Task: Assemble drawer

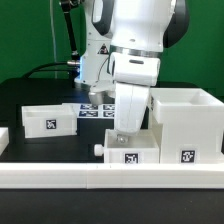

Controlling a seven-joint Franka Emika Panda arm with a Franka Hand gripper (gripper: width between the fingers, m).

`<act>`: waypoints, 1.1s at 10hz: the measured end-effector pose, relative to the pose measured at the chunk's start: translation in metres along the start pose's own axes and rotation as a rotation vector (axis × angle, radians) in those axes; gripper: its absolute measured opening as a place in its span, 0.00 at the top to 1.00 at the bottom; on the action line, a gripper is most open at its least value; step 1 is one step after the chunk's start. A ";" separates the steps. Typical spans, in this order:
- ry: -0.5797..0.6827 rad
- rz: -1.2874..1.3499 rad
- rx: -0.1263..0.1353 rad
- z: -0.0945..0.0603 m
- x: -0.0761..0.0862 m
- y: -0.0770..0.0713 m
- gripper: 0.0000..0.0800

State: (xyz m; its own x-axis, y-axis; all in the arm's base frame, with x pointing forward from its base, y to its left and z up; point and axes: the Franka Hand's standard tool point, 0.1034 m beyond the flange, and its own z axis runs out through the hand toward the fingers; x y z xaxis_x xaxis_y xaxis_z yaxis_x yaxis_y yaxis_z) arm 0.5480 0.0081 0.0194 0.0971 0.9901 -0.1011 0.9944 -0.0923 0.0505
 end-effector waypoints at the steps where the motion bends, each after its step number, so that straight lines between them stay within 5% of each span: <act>1: 0.000 0.001 0.000 0.000 0.000 0.000 0.95; 4: 0.008 0.002 -0.018 0.001 0.000 0.000 0.95; 10: -0.041 -0.044 0.096 -0.001 -0.008 -0.005 0.95; 11: -0.039 -0.039 0.090 -0.001 -0.008 -0.003 0.95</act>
Offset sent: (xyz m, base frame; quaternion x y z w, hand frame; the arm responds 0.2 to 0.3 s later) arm 0.0000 0.0000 0.0000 0.0000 0.0000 0.0000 1.0000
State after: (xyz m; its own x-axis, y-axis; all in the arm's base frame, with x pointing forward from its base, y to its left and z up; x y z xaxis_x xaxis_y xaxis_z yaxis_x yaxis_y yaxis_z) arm 0.5441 0.0008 0.0208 0.0581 0.9884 -0.1403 0.9970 -0.0647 -0.0432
